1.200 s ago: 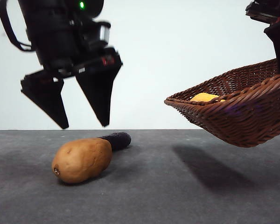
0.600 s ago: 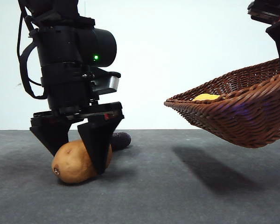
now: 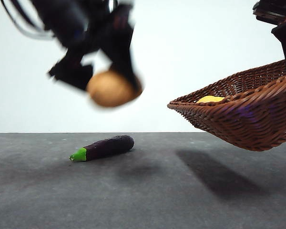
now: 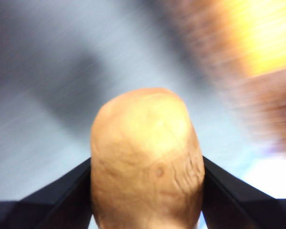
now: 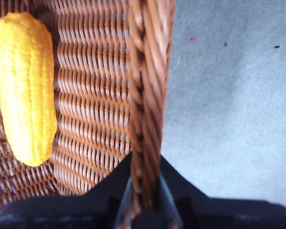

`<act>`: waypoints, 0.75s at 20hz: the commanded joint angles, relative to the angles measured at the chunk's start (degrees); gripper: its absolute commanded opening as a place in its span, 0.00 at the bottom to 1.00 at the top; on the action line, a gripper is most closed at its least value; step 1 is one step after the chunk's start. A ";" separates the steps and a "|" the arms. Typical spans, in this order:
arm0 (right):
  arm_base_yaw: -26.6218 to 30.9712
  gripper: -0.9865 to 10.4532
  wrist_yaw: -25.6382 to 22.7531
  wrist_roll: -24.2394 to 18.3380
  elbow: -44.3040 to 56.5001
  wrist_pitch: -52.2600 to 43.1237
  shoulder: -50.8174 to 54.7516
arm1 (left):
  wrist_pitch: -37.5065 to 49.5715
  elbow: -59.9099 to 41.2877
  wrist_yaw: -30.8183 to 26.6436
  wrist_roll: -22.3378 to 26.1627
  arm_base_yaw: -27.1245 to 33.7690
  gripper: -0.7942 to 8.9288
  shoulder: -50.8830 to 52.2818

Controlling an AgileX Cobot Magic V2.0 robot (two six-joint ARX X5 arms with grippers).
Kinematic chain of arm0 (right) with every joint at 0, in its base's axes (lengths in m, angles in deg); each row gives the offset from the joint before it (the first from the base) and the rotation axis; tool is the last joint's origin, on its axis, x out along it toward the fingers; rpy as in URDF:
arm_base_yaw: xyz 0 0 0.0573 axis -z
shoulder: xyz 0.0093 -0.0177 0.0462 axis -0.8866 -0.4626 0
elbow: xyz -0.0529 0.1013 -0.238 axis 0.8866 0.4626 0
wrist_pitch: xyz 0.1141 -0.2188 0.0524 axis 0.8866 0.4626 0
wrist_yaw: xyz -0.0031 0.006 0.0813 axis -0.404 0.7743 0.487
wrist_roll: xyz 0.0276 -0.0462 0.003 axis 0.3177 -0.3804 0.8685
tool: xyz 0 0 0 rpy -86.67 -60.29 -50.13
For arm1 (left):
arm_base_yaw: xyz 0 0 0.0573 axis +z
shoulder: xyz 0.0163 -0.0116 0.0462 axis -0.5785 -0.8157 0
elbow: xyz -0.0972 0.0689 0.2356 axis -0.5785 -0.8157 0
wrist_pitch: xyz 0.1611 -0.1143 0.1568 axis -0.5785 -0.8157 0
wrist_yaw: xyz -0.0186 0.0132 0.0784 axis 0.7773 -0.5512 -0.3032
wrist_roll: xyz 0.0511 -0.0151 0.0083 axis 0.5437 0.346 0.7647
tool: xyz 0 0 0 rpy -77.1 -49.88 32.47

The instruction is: Help me put the vegetables on the table into the basket

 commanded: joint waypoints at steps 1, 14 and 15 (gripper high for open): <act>-0.98 0.07 0.63 1.60 0.09 -0.61 -0.13 | 4.90 0.07 2.43 -5.25 -3.48 0.07 2.34; -13.75 0.07 0.02 7.41 0.09 -3.93 -0.13 | 14.71 0.07 -5.97 -7.87 -17.92 0.08 -1.03; -14.32 0.07 -0.02 7.56 0.09 -4.04 -0.15 | 14.73 0.07 -5.97 -7.85 -18.32 0.10 -1.22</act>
